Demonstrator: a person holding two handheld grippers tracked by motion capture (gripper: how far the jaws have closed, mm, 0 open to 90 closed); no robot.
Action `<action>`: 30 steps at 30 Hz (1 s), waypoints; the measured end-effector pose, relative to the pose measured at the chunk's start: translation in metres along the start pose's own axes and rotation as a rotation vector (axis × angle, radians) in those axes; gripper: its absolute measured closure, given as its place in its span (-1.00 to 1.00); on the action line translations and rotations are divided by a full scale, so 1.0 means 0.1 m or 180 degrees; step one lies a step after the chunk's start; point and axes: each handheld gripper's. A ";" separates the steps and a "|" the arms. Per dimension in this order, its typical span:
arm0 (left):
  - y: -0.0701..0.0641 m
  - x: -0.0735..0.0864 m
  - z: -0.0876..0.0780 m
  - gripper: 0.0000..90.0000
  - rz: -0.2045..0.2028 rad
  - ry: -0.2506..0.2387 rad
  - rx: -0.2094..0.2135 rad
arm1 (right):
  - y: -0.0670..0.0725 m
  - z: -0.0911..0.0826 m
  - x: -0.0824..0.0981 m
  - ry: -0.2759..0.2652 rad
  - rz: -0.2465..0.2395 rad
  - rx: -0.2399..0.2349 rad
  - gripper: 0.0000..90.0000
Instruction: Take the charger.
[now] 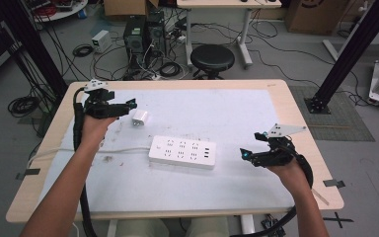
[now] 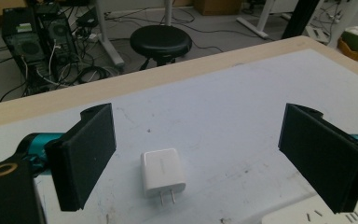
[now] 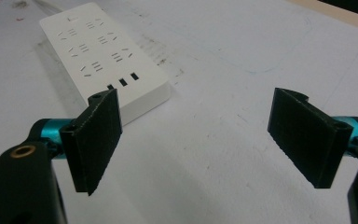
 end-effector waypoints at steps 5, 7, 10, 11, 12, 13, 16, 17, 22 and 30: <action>0.02 0.09 0.16 -0.76 -0.0070 0.0102 -0.0171 | -0.01 0.01 0.00 0.0019 0.0004 0.0000 -0.60; 0.01 0.12 0.23 -0.75 -0.0092 0.0132 -0.0244 | -0.01 0.02 0.00 0.0023 0.0008 -0.0001 -0.60; 0.01 0.17 0.36 -0.75 -0.0115 0.0225 -0.0354 | -0.01 0.04 -0.01 0.0037 0.0002 -0.0006 -0.60; 0.01 0.18 0.40 -0.75 -0.0123 0.0257 -0.0394 | -0.01 0.04 -0.01 0.0038 0.0008 -0.0003 -0.60; 0.01 0.20 0.44 -0.75 -0.0122 0.0274 -0.0418 | -0.01 0.05 -0.01 0.0036 0.0003 -0.0008 -0.60; 0.01 0.21 0.47 -0.76 -0.0128 0.0287 -0.0432 | -0.01 0.05 -0.02 0.0047 -0.0004 -0.0001 -0.60; 0.02 0.27 0.61 -0.75 -0.0111 0.0390 -0.0426 | -0.01 0.06 -0.01 0.0051 -0.0011 0.0007 -0.60; 0.02 0.28 0.65 -0.75 -0.0108 0.0409 -0.0427 | -0.01 0.06 -0.01 0.0054 -0.0015 0.0011 -0.60; 0.03 0.34 0.78 -0.75 -0.0072 0.0471 -0.0449 | -0.01 0.07 -0.02 0.0062 -0.0022 0.0022 -0.60; 0.08 0.44 0.93 -0.76 -0.0092 0.0617 -0.0457 | -0.01 0.07 -0.01 0.0072 0.0006 0.0023 -0.60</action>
Point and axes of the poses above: each handheld gripper's, and its own axes: z roughly forward along the jaws, x roughly out of its underside, y roughly to its left
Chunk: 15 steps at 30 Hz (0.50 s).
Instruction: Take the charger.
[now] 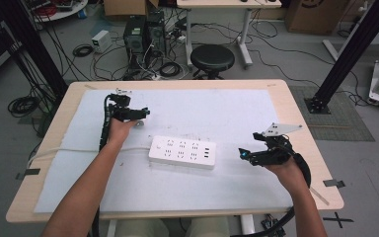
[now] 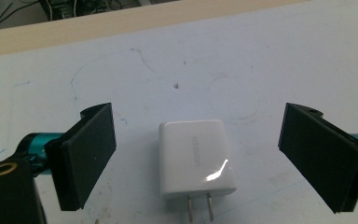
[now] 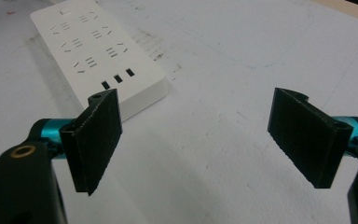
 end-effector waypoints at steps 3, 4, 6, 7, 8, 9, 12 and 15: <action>0.00 0.03 0.06 -0.75 0.0058 0.0092 -0.0095 | 0.00 -0.01 0.00 0.0006 0.0011 0.0005 -0.60; 0.00 0.04 0.08 -0.75 0.0043 0.0108 -0.0138 | 0.00 -0.01 0.00 0.0005 -0.0001 0.0005 -0.60; 0.01 0.06 0.11 -0.75 0.0051 0.0157 -0.0112 | 0.00 -0.01 0.01 0.0003 -0.0006 0.0003 -0.60; 0.02 0.06 0.12 -0.75 0.0062 0.0170 -0.0120 | 0.00 -0.01 0.01 -0.0001 -0.0011 0.0009 -0.60; 0.02 0.07 0.13 -0.75 0.0077 0.0202 -0.0128 | 0.00 -0.02 0.01 0.0001 -0.0002 0.0006 -0.60; 0.03 0.08 0.14 -0.75 0.0039 0.0195 -0.0114 | 0.01 -0.02 0.01 -0.0003 0.0014 -0.0007 -0.60; 0.04 0.10 0.18 -0.75 -0.0006 0.0232 -0.0076 | 0.01 -0.02 0.01 -0.0004 0.0024 -0.0013 -0.60; 0.04 0.12 0.22 -0.75 0.0028 0.0292 -0.0061 | 0.01 -0.02 0.01 -0.0009 -0.0002 -0.0009 -0.60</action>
Point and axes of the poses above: each handheld gripper's, and its own axes: z roughly forward along the jaws, x roughly out of its underside, y roughly to its left
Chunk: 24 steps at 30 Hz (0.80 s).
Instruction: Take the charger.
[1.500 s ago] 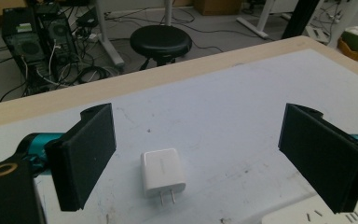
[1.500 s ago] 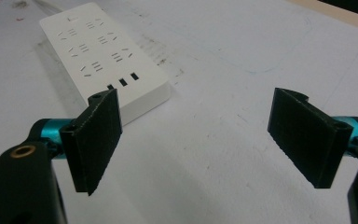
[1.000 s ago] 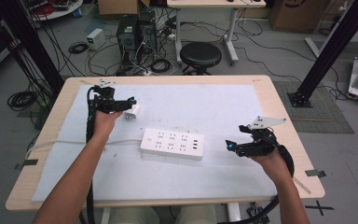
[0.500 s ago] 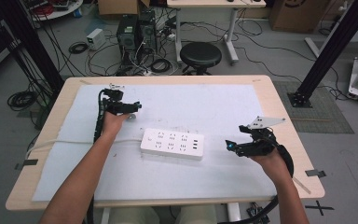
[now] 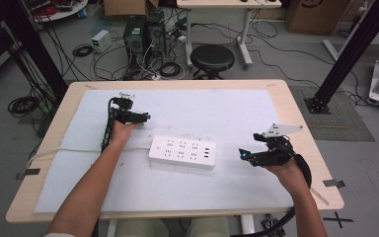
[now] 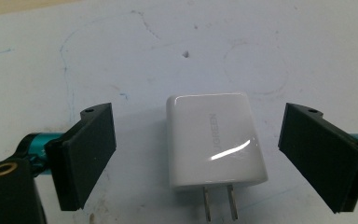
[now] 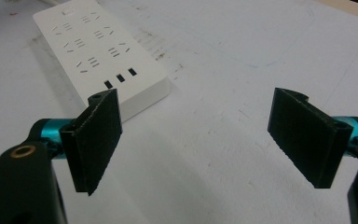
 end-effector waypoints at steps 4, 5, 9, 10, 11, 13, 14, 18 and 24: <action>0.00 0.02 0.04 -0.67 -0.0008 0.0054 0.0012 | -0.01 -0.01 0.00 0.0012 0.0025 0.0011 -0.60; 0.01 0.03 0.05 -0.65 -0.0001 0.0061 0.0014 | -0.01 -0.01 0.01 0.0024 0.0035 0.0006 -0.60; 0.03 0.04 0.07 -0.56 -0.0024 0.0091 0.0046 | -0.01 -0.02 0.02 0.0033 0.0043 0.0017 -0.60; 0.04 0.05 0.07 -0.51 -0.0037 0.0085 0.0059 | -0.02 -0.02 0.02 0.0028 0.0040 0.0017 -0.60; 0.03 0.05 0.07 -0.50 -0.0057 0.0082 0.0067 | -0.02 -0.02 0.02 0.0034 0.0052 0.0019 -0.60; 0.04 0.05 0.07 -0.47 -0.0021 0.0101 0.0088 | -0.02 -0.03 0.03 0.0036 0.0057 0.0020 -0.60; 0.03 0.05 0.08 -0.45 -0.0031 0.0090 0.0106 | -0.03 -0.02 0.04 0.0015 0.0049 0.0017 -0.60; 0.03 0.06 0.08 -0.37 -0.0008 0.0126 0.0140 | -0.04 -0.04 0.05 0.0020 0.0043 0.0024 -0.60; -0.01 0.08 0.09 -0.16 0.0056 0.0143 0.0189 | -0.04 -0.05 0.06 0.0021 0.0057 0.0030 -0.60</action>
Point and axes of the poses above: each handheld gripper's, and its own axes: z roughly forward along the jaws, x roughly out of its underside, y roughly to its left
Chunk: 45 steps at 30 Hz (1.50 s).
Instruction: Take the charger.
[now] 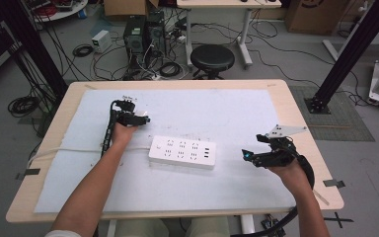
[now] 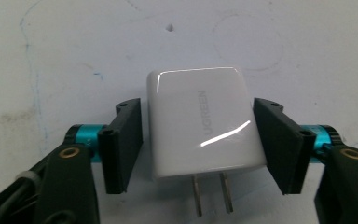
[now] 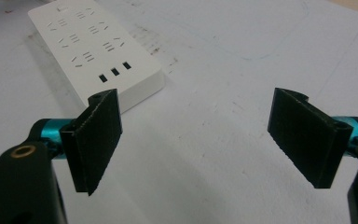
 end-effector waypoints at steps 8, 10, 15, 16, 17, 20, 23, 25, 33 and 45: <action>0.01 0.02 -0.05 -0.06 0.0084 -0.0008 -0.0043 | -0.01 -0.02 0.01 0.0006 0.0018 0.0005 -0.60; 0.03 0.03 -0.08 -0.06 0.0052 -0.0040 -0.0016 | 0.00 -0.03 0.01 0.0000 0.0029 0.0007 -0.60; 0.04 0.03 -0.20 -0.05 0.0024 -0.0186 0.0060 | 0.01 -0.03 0.01 0.0004 0.0015 -0.0005 -0.60; 0.04 0.03 -0.23 -0.06 0.0031 -0.0222 0.0069 | 0.02 -0.03 0.01 0.0001 0.0016 -0.0002 -0.60; 0.03 0.04 -0.26 -0.05 0.0047 -0.0252 0.0082 | 0.02 -0.03 0.01 0.0001 0.0013 -0.0003 -0.60; 0.02 0.05 -0.37 -0.05 0.0091 -0.0329 0.0136 | 0.03 -0.02 0.01 0.0013 0.0019 0.0000 -0.60; 0.00 0.06 -0.47 -0.05 0.0101 -0.0369 0.0189 | 0.03 -0.02 0.00 0.0020 -0.0002 0.0015 -0.60; -0.02 0.08 -0.54 -0.05 0.0122 -0.0415 0.0234 | 0.05 -0.02 -0.01 0.0028 0.0000 -0.0012 -0.60; -0.09 0.17 -0.86 -0.05 0.0228 -0.0636 0.0385 | 0.09 -0.02 -0.02 0.0026 -0.0068 -0.0034 -0.60; -0.26 0.26 -1.36 -0.05 0.0538 -0.0916 0.0639 | 0.15 -0.06 -0.03 -0.0086 -0.0112 -0.0071 -0.60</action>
Point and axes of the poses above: each handheld gripper's, and its own axes: z roughly forward along the jaws, x roughly out of its underside, y roughly to its left
